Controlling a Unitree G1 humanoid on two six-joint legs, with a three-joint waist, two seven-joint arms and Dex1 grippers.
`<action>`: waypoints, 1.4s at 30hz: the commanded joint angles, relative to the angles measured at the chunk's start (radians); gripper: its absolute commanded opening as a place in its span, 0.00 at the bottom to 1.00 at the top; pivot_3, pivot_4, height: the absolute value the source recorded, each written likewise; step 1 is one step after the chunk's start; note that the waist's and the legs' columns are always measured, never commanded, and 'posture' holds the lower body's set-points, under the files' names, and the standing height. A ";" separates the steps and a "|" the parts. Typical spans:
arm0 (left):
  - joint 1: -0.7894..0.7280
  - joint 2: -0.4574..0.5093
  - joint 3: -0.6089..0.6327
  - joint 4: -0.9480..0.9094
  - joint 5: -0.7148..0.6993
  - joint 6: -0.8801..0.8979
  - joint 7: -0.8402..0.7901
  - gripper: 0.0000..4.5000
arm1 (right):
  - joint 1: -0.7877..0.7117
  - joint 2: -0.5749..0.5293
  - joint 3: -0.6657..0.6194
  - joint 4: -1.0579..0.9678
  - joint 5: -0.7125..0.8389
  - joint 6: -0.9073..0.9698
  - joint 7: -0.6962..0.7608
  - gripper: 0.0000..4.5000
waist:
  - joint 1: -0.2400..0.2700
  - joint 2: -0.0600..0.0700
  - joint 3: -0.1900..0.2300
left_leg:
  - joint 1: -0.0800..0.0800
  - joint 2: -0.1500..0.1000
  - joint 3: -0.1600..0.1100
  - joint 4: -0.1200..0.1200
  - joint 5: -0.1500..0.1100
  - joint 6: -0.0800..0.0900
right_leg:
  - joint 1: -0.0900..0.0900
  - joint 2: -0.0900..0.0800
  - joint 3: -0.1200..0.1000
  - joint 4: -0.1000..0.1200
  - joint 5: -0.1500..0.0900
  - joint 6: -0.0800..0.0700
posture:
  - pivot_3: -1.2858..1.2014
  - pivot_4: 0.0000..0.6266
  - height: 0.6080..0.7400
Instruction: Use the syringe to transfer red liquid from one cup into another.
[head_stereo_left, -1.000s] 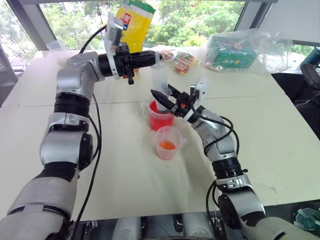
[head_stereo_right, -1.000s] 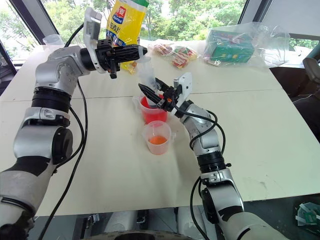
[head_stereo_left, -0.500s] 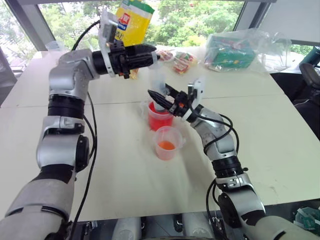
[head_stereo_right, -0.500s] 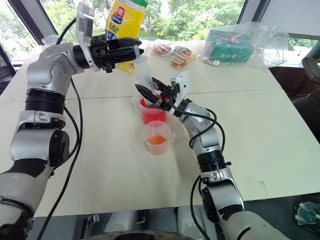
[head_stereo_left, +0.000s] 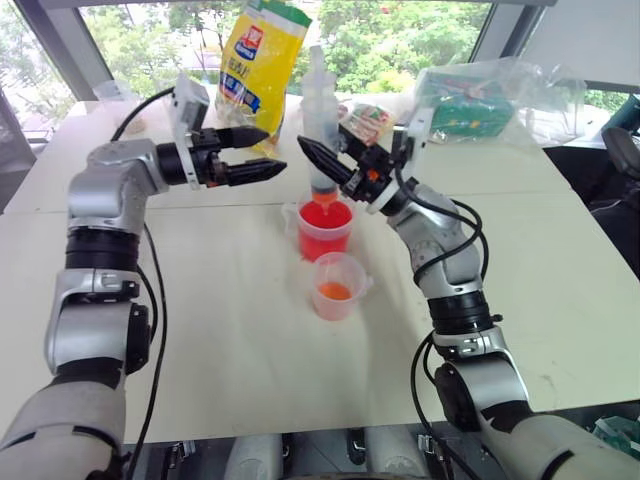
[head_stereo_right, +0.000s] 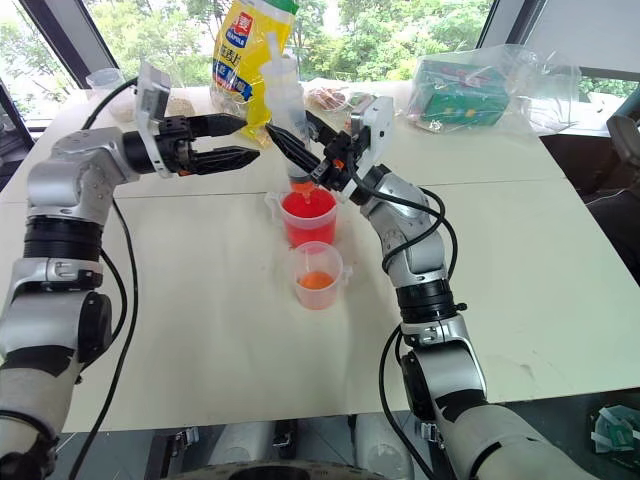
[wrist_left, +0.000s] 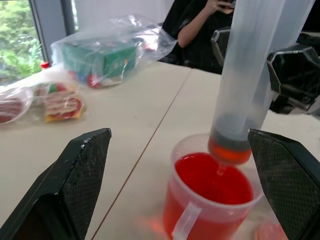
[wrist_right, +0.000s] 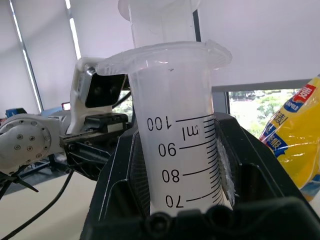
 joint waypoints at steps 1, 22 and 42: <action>-0.006 0.012 0.041 -0.058 -0.035 0.023 0.022 0.99 | -0.033 -0.021 -0.038 -0.204 0.125 0.110 -0.019 0.31 | 0.001 0.000 0.000 | 0.000 0.000 0.000 0.000 0.000 0.000 | 0.000 0.000 0.000 0.000 0.000 0.000 | 0.52 0.24 1.00; 0.065 0.041 0.069 -0.375 -0.238 0.314 0.039 0.99 | 0.320 -0.166 0.026 -0.569 0.317 0.353 -0.030 0.31 | -0.004 0.000 0.000 | 0.000 0.000 -0.001 0.000 0.000 0.000 | 0.000 0.001 0.000 0.000 0.000 0.000 | 0.52 0.24 1.00; 0.052 0.017 0.068 -0.461 -0.404 0.429 0.124 0.99 | 0.369 -0.171 0.079 -0.539 0.224 0.288 0.030 0.31 | 0.001 -0.001 0.000 | 0.001 0.000 -0.001 0.001 0.000 0.000 | 0.002 0.001 0.000 -0.001 0.000 0.000 | 0.52 0.24 1.00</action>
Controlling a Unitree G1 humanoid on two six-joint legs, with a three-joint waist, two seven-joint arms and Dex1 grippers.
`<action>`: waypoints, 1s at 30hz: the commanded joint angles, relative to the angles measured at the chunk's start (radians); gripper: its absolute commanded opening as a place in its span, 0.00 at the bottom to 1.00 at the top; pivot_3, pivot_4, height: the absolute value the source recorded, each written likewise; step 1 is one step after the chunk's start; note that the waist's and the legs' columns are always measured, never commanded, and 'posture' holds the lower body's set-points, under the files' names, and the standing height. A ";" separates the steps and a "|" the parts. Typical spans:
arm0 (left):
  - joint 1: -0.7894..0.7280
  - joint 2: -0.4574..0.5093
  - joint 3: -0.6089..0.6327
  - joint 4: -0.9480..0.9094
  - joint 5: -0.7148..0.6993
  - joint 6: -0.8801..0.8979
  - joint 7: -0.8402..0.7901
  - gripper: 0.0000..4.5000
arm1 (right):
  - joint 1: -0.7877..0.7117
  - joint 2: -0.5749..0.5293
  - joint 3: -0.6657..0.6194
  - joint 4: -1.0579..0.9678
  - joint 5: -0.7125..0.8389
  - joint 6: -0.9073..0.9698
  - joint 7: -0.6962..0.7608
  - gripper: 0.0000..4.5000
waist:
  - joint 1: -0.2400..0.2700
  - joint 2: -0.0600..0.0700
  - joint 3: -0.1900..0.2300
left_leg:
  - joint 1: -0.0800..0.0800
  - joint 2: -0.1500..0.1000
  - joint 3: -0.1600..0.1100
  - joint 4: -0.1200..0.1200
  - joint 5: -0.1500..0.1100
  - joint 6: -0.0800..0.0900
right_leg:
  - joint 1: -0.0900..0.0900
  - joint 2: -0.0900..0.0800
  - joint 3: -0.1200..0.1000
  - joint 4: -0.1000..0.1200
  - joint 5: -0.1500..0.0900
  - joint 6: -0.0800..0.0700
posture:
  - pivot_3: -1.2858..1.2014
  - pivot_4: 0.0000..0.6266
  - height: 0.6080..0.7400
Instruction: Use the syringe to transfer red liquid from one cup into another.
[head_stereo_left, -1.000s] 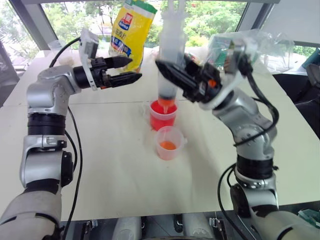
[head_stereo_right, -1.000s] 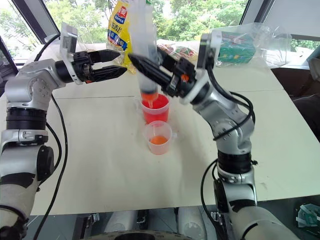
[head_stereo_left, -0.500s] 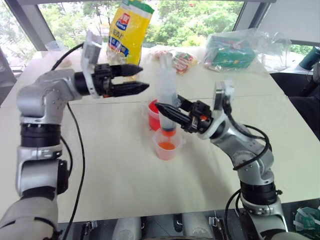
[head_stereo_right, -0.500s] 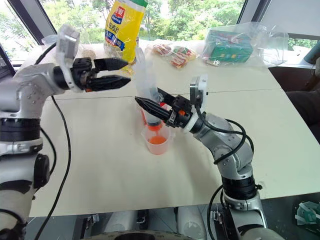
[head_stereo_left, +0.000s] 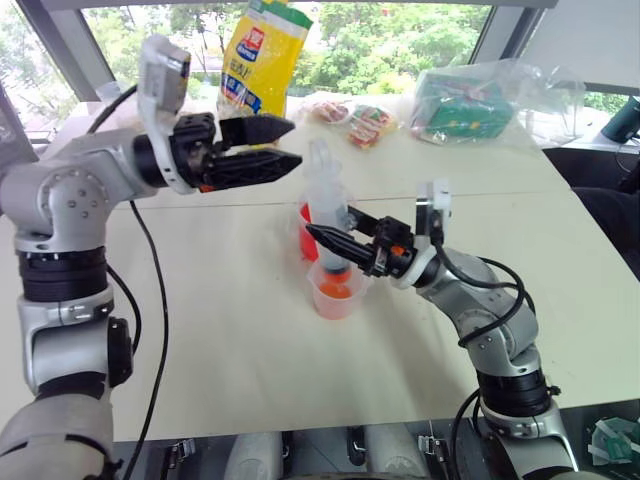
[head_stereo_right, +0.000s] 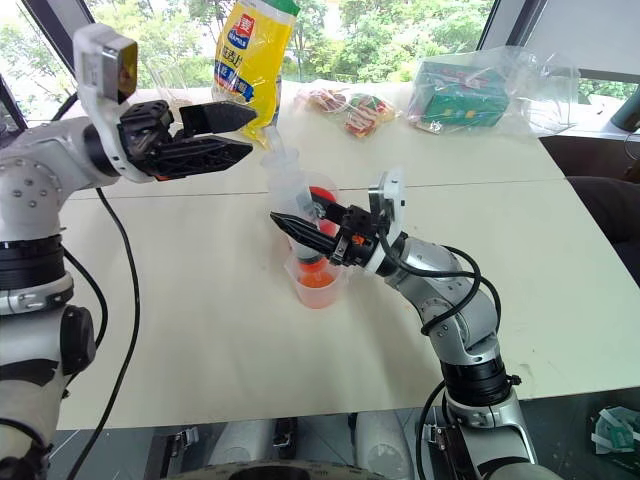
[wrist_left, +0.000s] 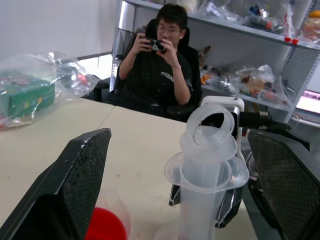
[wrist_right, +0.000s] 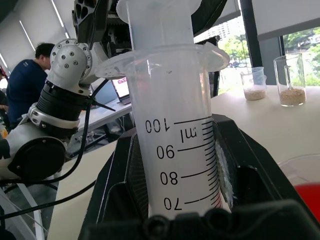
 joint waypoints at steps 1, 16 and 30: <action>-0.029 -0.012 -0.017 0.001 0.018 -0.047 0.005 0.99 | -0.006 0.001 -0.002 -0.027 0.006 -0.021 0.007 0.31 | -0.001 0.000 0.000 | 0.000 0.000 0.000 0.000 0.000 0.000 | 0.000 0.000 0.000 0.000 0.000 0.000 | 0.52 0.24 1.00; -0.036 -0.084 -0.075 -0.015 0.040 -0.096 0.015 0.72 | -0.013 0.009 0.009 -0.038 0.002 -0.019 -0.005 0.31 | 0.000 0.000 0.000 | 0.000 0.000 0.000 0.000 0.000 0.000 | 0.000 0.000 0.000 0.000 0.000 0.000 | 0.52 0.24 1.00; 0.038 -0.067 -0.106 -0.126 -0.002 -0.040 0.003 0.00 | -0.046 0.017 -0.006 -0.013 -0.004 -0.030 -0.006 0.31 | -0.001 0.000 0.000 | 0.000 0.000 0.000 0.000 0.000 0.000 | 0.000 0.000 0.000 0.000 0.000 0.000 | 0.52 0.24 1.00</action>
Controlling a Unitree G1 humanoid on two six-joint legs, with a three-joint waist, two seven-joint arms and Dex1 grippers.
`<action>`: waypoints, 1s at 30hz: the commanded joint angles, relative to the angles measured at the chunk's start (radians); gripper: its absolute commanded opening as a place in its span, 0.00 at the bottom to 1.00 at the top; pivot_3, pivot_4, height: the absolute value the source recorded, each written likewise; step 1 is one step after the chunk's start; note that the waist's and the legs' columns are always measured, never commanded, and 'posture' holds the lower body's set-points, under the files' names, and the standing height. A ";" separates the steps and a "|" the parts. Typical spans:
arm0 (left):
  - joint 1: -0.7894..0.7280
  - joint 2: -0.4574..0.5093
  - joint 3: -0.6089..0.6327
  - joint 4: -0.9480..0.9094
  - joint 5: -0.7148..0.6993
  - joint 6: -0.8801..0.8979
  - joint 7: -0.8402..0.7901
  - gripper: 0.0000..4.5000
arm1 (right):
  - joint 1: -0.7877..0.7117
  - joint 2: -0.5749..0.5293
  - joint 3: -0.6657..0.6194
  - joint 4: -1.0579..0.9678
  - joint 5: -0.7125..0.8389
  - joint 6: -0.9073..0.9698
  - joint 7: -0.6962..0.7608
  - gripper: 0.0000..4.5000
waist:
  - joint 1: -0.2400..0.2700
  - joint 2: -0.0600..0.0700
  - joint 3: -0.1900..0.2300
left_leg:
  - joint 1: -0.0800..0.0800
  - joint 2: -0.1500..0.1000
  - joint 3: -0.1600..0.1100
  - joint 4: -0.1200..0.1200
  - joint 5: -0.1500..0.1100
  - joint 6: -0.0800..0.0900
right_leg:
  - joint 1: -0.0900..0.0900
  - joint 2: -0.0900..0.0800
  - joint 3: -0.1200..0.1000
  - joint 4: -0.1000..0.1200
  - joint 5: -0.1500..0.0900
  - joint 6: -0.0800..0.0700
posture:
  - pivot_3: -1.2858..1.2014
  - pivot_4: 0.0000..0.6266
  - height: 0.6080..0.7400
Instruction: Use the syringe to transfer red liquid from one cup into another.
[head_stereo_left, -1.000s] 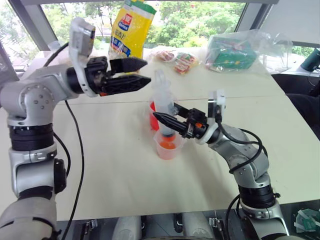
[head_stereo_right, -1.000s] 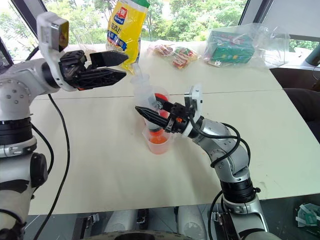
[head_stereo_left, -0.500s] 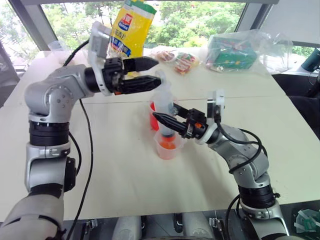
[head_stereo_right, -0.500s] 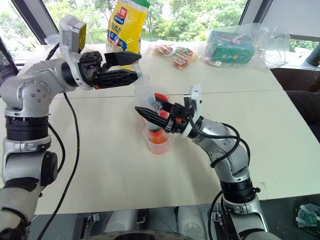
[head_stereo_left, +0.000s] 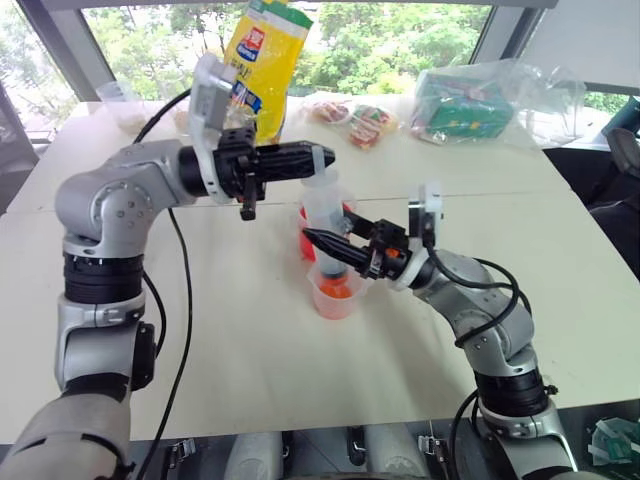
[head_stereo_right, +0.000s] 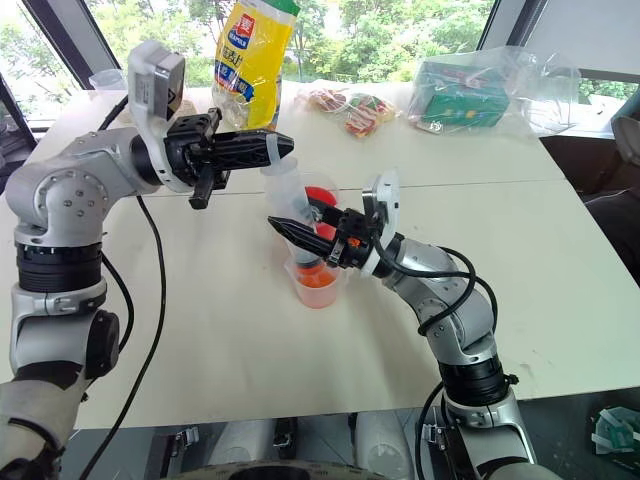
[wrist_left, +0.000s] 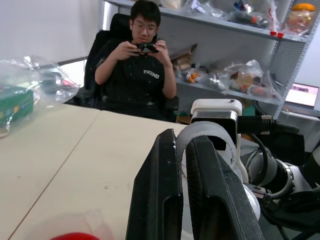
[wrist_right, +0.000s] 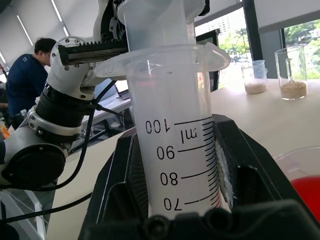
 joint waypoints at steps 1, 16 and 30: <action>0.015 0.003 -0.039 -0.054 -0.014 0.009 -0.024 0.00 | -0.050 0.012 -0.026 -0.026 0.015 -0.032 -0.004 0.31 | 0.001 0.000 0.000 | 0.000 0.000 0.000 0.000 0.000 0.000 | 0.000 0.000 0.000 0.000 0.000 0.000 | 0.52 0.24 1.00; 0.046 -0.018 -0.069 -0.072 0.001 0.001 0.011 0.00 | -0.127 0.015 -0.072 0.003 0.022 -0.040 -0.034 0.31 | 0.000 0.000 0.000 | 0.000 0.000 0.000 0.000 0.000 0.000 | 0.000 0.000 0.000 0.000 0.000 0.000 | 0.52 0.24 1.00; 0.037 -0.008 -0.068 -0.058 0.010 -0.001 0.028 0.00 | -0.126 0.010 -0.076 -0.003 0.050 -0.010 -0.043 0.31 | 0.000 0.000 0.000 | 0.000 0.000 0.000 0.000 0.000 0.000 | 0.000 0.000 0.000 0.000 0.000 0.000 | 0.52 0.24 1.00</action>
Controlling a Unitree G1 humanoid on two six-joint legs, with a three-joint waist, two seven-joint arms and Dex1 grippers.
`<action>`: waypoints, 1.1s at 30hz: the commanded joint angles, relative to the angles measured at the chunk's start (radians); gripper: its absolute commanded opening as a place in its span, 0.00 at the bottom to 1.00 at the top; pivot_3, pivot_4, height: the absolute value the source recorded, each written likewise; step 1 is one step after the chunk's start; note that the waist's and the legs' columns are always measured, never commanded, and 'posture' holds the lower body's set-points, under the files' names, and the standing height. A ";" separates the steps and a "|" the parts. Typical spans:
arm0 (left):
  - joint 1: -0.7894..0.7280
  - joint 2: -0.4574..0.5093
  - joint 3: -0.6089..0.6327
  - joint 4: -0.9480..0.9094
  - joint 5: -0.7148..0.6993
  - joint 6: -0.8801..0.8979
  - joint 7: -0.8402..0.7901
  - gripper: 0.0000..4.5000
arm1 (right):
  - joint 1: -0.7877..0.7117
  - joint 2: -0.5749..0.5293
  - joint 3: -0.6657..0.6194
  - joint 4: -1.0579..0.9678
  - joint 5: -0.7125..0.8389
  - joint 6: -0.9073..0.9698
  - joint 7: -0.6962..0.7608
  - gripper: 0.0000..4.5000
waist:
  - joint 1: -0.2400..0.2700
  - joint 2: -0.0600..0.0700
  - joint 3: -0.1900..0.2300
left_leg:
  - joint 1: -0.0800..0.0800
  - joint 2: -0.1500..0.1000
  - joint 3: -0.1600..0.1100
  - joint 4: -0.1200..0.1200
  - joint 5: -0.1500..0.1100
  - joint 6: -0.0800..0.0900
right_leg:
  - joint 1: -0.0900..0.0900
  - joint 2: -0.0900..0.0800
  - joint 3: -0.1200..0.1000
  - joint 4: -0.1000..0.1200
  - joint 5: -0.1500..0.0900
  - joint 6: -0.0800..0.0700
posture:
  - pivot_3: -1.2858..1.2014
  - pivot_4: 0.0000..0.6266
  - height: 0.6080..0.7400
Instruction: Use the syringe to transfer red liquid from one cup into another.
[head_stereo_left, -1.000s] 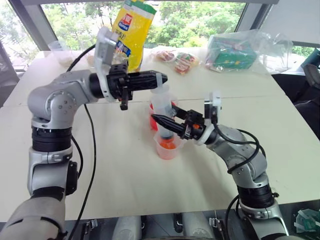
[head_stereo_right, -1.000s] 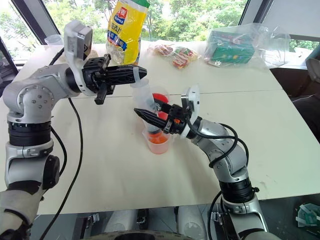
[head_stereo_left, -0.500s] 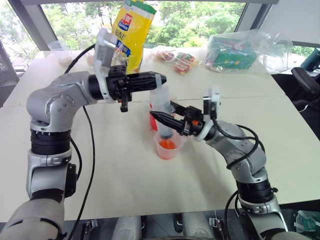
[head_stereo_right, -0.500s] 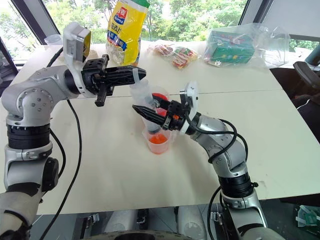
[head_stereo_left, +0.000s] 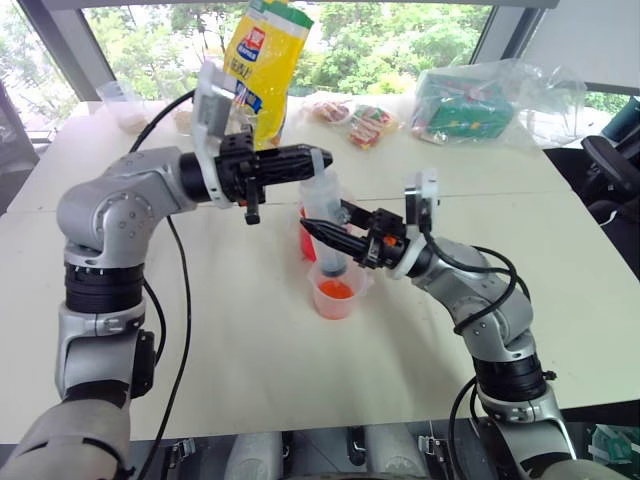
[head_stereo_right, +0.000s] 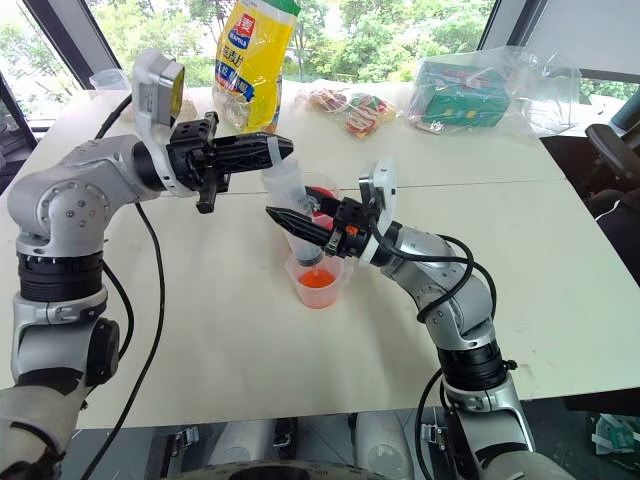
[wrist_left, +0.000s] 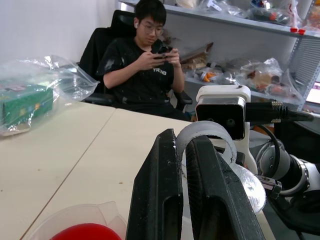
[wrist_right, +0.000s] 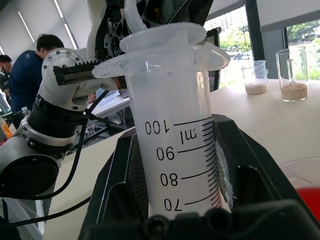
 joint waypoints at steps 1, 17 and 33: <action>-0.005 0.000 -0.062 -0.019 -0.001 0.027 -0.030 0.00 | -0.049 0.013 -0.066 -0.046 0.034 -0.031 -0.029 0.31 | 0.000 0.000 0.000 | 0.000 0.000 0.000 0.000 0.000 0.000 | 0.000 0.000 0.000 0.000 0.000 0.000 | 0.52 0.24 1.00; -0.093 0.034 0.001 0.137 0.045 -0.039 -0.039 0.99 | 0.002 0.009 -0.050 -0.035 0.035 -0.016 -0.001 0.31 | -0.001 0.000 0.000 | 0.000 0.000 0.000 0.000 0.000 0.000 | 0.000 0.000 0.000 0.000 0.000 0.000 | 0.52 0.24 1.00; -0.014 0.157 0.056 0.115 0.045 -0.041 -0.071 0.99 | -0.060 -0.003 -0.122 -0.050 0.131 0.061 -0.073 0.31 | 0.000 0.000 0.000 | 0.000 0.000 0.000 0.000 0.000 0.000 | 0.000 0.000 0.000 0.000 0.000 0.000 | 0.52 0.24 1.00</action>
